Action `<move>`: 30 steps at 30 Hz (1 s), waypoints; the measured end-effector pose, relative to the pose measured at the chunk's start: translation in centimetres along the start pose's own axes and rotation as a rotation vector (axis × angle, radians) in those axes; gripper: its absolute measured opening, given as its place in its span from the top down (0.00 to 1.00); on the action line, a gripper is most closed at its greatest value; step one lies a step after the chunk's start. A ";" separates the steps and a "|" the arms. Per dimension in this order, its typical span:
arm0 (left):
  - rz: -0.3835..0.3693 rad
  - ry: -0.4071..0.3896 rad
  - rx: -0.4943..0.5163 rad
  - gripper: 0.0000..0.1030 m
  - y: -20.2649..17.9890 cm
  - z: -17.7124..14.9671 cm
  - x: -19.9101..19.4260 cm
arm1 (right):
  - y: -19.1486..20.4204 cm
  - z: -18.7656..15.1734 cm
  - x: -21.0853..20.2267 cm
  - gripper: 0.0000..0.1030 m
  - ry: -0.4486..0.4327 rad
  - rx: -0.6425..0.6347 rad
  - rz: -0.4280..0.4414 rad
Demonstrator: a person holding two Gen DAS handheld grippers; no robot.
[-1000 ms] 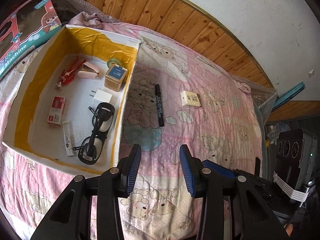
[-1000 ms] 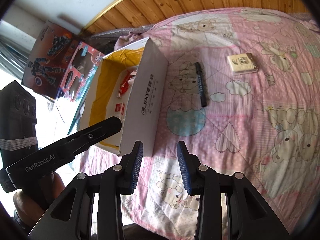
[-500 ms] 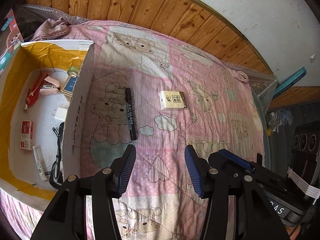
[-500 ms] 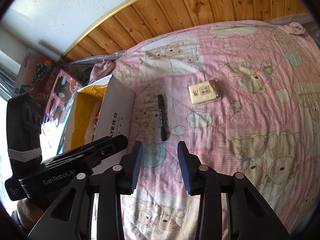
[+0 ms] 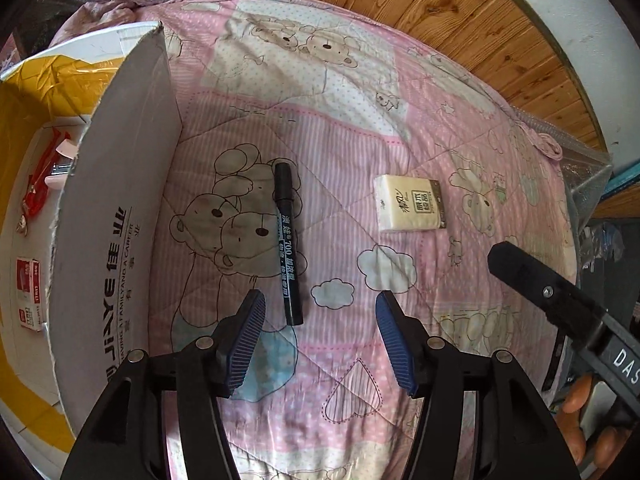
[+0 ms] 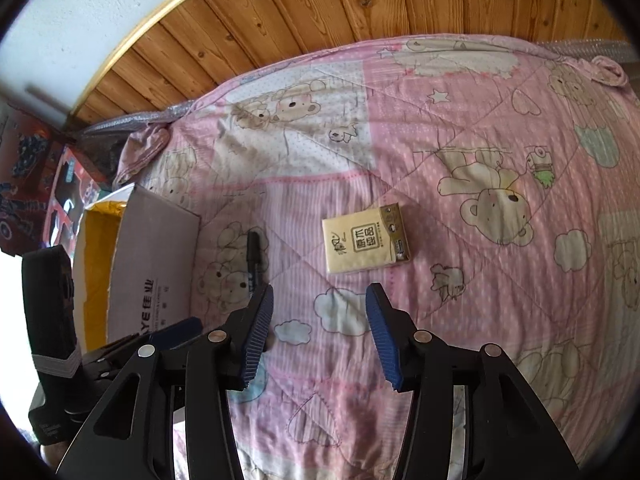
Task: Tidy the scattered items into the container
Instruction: 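Grasp the black marker with the left tool while the right tool grasps the tissue pack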
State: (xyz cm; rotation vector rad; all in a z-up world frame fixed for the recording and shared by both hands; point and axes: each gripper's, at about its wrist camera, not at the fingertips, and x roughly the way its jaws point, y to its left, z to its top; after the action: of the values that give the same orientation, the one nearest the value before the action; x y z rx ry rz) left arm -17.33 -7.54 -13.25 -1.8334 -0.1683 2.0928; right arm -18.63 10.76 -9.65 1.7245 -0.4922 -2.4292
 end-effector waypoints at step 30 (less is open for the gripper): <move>0.222 -0.152 0.199 0.63 -0.6 0.6 6.8 | 0.8 2.0 12.3 0.38 0.299 -1.258 -0.001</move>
State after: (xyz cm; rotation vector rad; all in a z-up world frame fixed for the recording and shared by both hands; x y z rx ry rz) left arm -18.54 -4.59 -19.36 -1.6405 0.2090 2.3056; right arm -24.80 6.92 -19.80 1.3403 0.8815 -1.6581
